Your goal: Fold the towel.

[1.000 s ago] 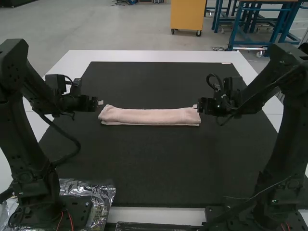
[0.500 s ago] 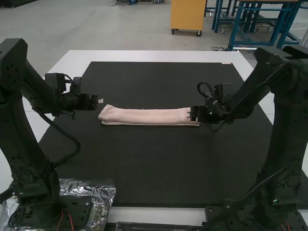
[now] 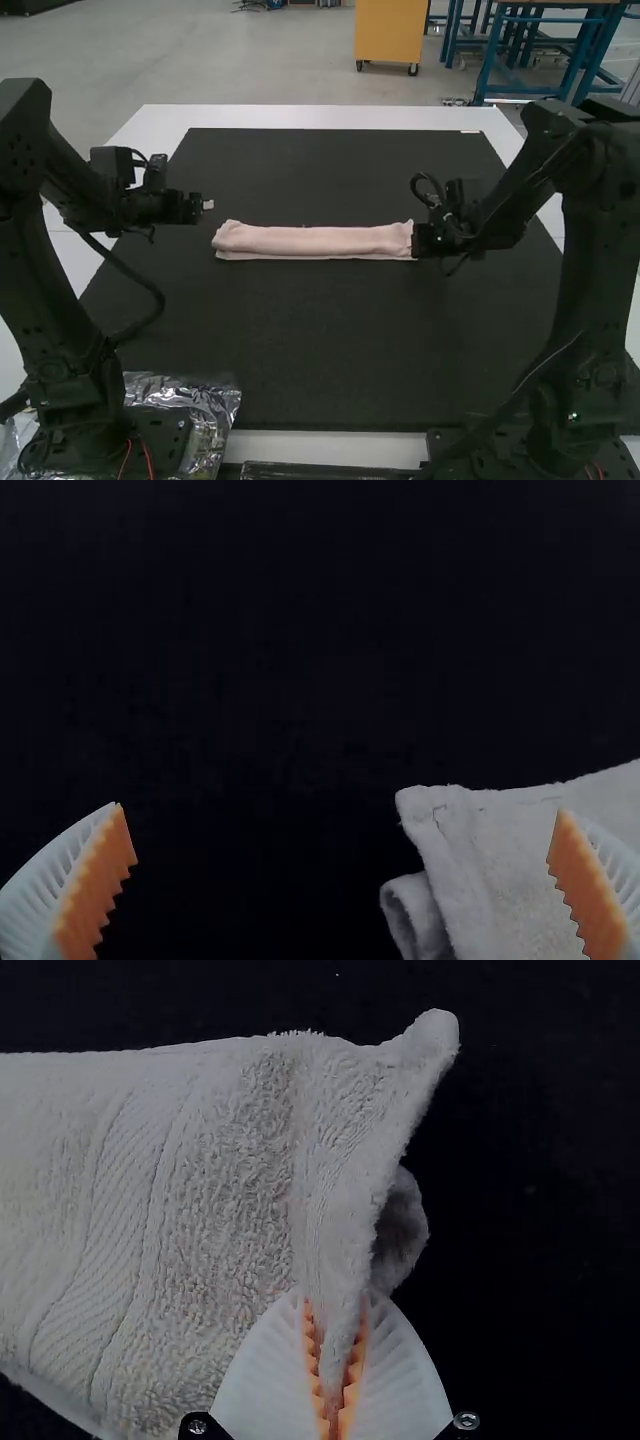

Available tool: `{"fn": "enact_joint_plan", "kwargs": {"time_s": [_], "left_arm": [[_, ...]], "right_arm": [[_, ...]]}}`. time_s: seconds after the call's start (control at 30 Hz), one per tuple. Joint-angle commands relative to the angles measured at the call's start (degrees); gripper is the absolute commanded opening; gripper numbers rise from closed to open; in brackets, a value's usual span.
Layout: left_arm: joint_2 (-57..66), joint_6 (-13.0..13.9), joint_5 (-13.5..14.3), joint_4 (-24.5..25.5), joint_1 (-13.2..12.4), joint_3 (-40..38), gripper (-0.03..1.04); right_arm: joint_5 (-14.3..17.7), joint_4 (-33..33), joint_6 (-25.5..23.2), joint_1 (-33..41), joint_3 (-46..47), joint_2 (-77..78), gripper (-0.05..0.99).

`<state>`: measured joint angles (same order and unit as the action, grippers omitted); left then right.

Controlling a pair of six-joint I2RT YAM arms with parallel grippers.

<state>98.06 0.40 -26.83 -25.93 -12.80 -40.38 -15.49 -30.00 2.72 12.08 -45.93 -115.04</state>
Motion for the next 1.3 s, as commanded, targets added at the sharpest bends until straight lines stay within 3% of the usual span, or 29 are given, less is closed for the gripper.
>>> {"fn": "enact_joint_plan", "kwargs": {"time_s": [0.0, 0.3, 0.47, 0.6, 0.97, 1.27], "left_arm": [[-1.47, 1.00, -0.33, -0.17, -0.21, -1.02, 0.97], [-1.65, 1.79, 0.64, -0.35, 0.58, -1.72, 0.97], [-1.65, 1.88, 1.69, -0.70, 2.34, -1.72, 0.97], [-1.65, 1.88, 2.84, -1.93, 3.39, -1.46, 0.97], [-1.65, 1.97, 6.18, -4.30, 3.13, -0.93, 0.97], [-1.91, 1.71, 8.37, -9.84, 2.69, 3.12, 0.97]], "right_arm": [[-5.78, 2.84, 1.23, -0.30, 2.34, -0.88, -0.02], [-6.57, 10.40, 5.89, -14.80, 4.27, 14.59, -0.02], [-7.63, 14.97, 6.77, -15.94, 3.13, 19.07, -0.02], [-8.07, 15.06, 4.13, -11.55, 2.16, 20.21, -0.02], [-7.28, 12.60, -3.60, 7.70, -3.73, 17.05, -0.02], [-6.05, 11.01, -5.09, 17.28, -10.41, 10.98, -0.02]]}}
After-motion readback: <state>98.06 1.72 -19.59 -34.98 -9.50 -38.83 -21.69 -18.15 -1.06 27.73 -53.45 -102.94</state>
